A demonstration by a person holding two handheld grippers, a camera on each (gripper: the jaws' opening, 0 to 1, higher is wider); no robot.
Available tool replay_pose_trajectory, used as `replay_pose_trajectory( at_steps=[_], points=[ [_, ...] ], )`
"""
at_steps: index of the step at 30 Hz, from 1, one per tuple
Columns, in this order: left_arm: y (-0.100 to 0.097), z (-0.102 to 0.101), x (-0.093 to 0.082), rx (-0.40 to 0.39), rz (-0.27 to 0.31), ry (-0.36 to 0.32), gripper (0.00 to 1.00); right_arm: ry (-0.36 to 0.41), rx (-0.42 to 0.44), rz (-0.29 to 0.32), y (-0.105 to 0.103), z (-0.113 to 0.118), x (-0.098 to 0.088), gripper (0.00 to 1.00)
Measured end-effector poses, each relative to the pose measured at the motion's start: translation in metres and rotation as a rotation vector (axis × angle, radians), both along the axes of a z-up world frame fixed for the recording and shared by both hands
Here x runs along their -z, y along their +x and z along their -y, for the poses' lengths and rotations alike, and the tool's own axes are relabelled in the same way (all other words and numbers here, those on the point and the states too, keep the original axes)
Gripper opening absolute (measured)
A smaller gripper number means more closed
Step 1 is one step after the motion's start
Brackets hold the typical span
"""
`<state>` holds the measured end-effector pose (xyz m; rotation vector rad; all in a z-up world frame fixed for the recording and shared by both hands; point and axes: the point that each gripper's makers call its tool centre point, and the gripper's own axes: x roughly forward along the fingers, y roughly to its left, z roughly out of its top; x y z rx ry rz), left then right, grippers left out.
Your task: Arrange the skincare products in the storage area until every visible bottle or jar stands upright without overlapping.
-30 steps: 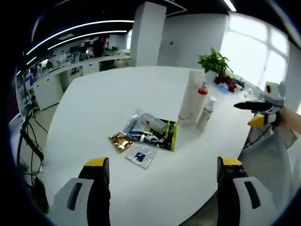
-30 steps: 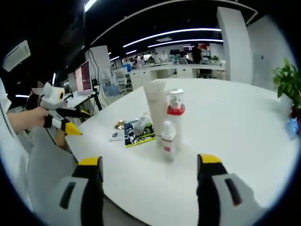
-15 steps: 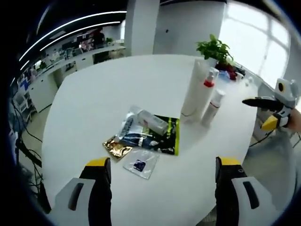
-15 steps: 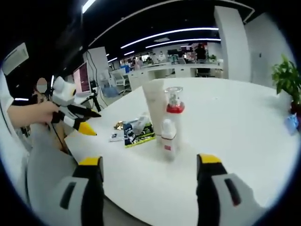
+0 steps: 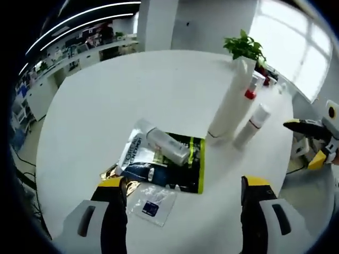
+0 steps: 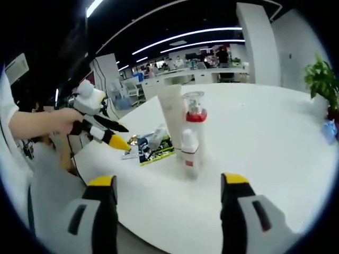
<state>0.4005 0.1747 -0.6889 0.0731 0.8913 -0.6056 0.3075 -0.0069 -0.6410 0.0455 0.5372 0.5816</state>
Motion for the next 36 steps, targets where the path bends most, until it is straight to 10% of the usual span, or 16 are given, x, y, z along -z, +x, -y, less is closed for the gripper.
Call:
replay_pose_trajectory(
  at_steps=[18,36],
  points=[
    [0.067,0.005,0.044,-0.121,-0.159,0.086,0.82,0.022,0.033,-0.03,0.006,0.001,0.011,0.8],
    [0.092,0.006,0.059,-0.053,-0.148,0.206,0.66,0.014,0.036,-0.041,0.012,0.005,0.016,0.79]
  ],
)
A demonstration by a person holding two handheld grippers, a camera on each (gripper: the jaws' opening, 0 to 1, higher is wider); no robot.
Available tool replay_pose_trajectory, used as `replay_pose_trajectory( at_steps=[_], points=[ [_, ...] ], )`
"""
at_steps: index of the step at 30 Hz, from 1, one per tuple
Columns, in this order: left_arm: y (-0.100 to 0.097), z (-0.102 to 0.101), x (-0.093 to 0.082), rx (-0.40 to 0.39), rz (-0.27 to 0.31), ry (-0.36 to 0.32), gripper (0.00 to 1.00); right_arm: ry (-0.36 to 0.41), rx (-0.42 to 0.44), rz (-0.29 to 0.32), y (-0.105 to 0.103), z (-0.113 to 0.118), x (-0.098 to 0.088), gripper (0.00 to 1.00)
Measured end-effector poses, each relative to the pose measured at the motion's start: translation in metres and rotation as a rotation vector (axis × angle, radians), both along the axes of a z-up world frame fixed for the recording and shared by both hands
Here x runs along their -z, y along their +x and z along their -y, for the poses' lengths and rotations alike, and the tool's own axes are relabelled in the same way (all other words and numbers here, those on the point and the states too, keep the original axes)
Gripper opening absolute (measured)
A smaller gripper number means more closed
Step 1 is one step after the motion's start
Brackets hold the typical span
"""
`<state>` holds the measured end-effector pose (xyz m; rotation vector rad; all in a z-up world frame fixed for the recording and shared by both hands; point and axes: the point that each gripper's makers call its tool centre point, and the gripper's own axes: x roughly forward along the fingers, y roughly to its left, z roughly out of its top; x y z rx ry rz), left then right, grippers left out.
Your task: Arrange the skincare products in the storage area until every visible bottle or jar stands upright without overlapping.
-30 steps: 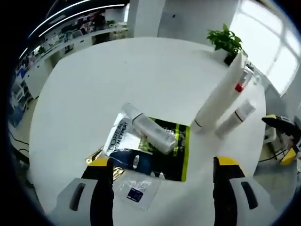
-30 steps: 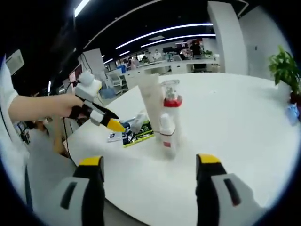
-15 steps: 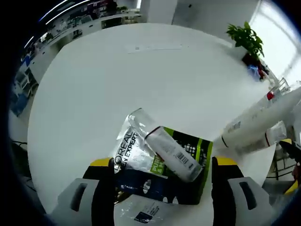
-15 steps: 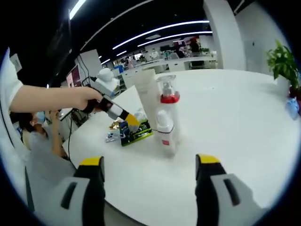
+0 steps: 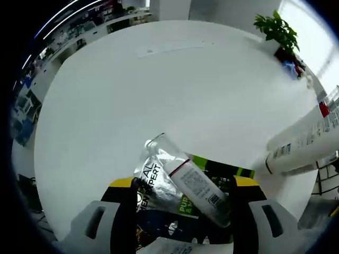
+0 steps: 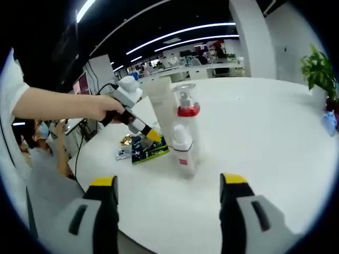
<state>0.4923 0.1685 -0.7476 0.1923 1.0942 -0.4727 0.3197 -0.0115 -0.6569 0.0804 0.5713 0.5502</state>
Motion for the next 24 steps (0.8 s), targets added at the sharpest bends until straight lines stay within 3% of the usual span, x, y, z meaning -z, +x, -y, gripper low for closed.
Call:
replay_pose_trajectory(
  at_steps=[7,14,19,24],
  points=[
    [0.002,-0.012,0.001,0.055,0.022,0.049,0.49,0.002,0.005,-0.012,-0.003,0.001,0.004,0.78],
    [0.006,-0.017,0.0,0.056,0.038,0.024,0.4,0.003,0.007,-0.009,0.0,0.001,0.002,0.78],
    [0.006,-0.017,-0.003,0.075,0.057,-0.005,0.19,0.002,0.007,-0.009,0.0,0.001,0.001,0.77],
    [0.004,-0.019,-0.002,0.025,0.062,-0.045,0.18,-0.002,0.009,-0.01,-0.003,0.001,0.001,0.77]
  ],
)
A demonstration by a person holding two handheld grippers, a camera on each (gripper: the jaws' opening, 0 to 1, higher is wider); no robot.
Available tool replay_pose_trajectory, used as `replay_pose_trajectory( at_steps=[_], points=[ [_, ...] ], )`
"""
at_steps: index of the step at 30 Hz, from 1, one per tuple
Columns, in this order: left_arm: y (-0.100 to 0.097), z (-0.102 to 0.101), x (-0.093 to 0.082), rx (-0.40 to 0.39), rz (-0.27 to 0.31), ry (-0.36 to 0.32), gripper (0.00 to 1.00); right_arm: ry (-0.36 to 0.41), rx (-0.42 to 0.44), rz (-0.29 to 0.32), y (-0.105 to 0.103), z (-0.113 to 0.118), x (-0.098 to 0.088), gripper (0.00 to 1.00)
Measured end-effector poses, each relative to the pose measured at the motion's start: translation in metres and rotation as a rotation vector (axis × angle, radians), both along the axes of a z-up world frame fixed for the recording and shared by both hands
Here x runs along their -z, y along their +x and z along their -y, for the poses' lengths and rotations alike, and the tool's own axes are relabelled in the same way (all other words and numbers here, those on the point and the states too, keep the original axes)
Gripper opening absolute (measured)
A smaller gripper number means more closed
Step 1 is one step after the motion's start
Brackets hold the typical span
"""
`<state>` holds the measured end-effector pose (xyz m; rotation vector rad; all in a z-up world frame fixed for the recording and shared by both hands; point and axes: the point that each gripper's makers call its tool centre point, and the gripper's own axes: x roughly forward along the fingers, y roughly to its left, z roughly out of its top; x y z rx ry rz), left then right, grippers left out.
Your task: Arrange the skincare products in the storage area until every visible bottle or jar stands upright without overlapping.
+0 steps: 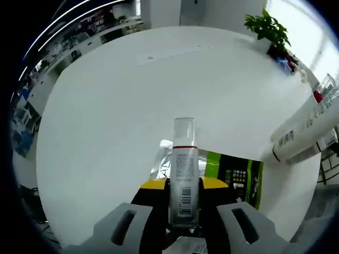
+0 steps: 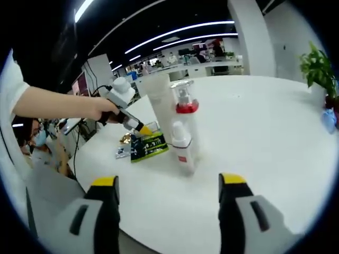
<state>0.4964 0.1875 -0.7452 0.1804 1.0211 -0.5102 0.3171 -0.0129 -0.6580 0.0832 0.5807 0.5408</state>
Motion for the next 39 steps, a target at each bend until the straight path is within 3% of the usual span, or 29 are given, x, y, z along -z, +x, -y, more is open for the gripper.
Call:
replay_pose_trajectory(
  at_steps=[2,7,11,17,27,35,39],
  points=[
    [0.0,-0.001,-0.001,-0.016,0.005,-0.022,0.18,-0.001,0.001,0.002,-0.001,0.0,-0.001,0.77],
    [-0.006,0.002,-0.006,-0.122,-0.023,-0.155,0.18,-0.001,0.004,0.01,-0.001,0.002,-0.005,0.77],
    [-0.013,-0.002,-0.009,-0.127,-0.011,-0.187,0.18,0.0,0.003,0.014,-0.002,0.001,-0.008,0.77],
    [-0.021,-0.003,-0.022,-0.168,0.01,-0.304,0.18,-0.007,-0.02,0.023,-0.005,-0.005,-0.012,0.77],
    [-0.06,-0.011,-0.05,-0.201,0.071,-0.472,0.18,0.008,-0.058,0.045,-0.009,-0.019,-0.026,0.77],
    [-0.087,-0.016,-0.043,-0.198,0.061,-0.417,0.18,0.007,-0.106,0.052,-0.018,-0.035,-0.029,0.77],
    [-0.101,-0.018,-0.031,-0.036,0.075,-0.221,0.18,0.005,-0.116,0.051,-0.022,-0.037,-0.028,0.77]
  ],
)
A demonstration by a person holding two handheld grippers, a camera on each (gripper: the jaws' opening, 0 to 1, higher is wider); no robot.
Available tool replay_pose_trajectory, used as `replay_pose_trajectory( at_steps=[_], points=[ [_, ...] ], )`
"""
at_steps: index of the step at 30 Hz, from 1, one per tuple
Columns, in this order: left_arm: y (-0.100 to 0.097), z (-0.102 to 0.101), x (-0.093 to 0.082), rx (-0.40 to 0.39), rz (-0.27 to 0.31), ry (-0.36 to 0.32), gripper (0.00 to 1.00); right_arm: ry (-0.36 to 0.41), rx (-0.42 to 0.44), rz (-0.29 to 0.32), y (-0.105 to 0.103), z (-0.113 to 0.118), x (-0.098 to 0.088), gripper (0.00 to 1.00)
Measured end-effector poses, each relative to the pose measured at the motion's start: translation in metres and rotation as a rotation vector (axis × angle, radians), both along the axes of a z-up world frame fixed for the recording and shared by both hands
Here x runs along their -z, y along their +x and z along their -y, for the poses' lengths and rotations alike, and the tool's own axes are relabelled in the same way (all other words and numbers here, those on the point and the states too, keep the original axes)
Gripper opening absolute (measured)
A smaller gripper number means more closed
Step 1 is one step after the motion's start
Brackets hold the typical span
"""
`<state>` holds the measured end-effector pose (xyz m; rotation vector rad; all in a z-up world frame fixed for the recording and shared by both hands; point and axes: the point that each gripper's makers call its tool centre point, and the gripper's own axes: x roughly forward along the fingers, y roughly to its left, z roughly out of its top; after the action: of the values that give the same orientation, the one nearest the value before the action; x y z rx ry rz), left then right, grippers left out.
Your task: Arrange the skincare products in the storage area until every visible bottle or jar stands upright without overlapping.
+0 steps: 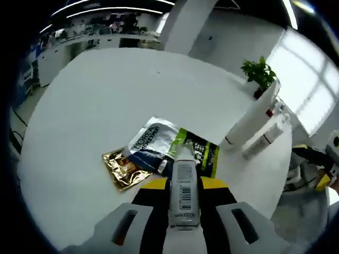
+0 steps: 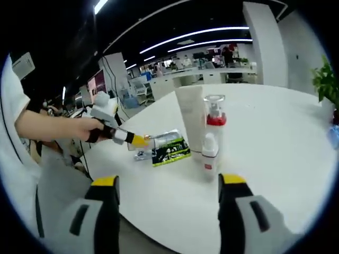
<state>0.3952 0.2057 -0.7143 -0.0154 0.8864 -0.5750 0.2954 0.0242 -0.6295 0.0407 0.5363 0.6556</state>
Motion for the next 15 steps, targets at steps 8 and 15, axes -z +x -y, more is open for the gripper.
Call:
replay_pose_trajectory(
  at_steps=[8,15],
  points=[
    [-0.029,0.005,0.029,0.218,-0.093,0.252,0.17,0.003,0.011,-0.003,-0.006,0.005,0.001,0.77],
    [-0.032,0.005,0.031,0.339,-0.147,0.375,0.17,0.008,0.029,-0.006,-0.009,0.009,0.003,0.77]
  ],
)
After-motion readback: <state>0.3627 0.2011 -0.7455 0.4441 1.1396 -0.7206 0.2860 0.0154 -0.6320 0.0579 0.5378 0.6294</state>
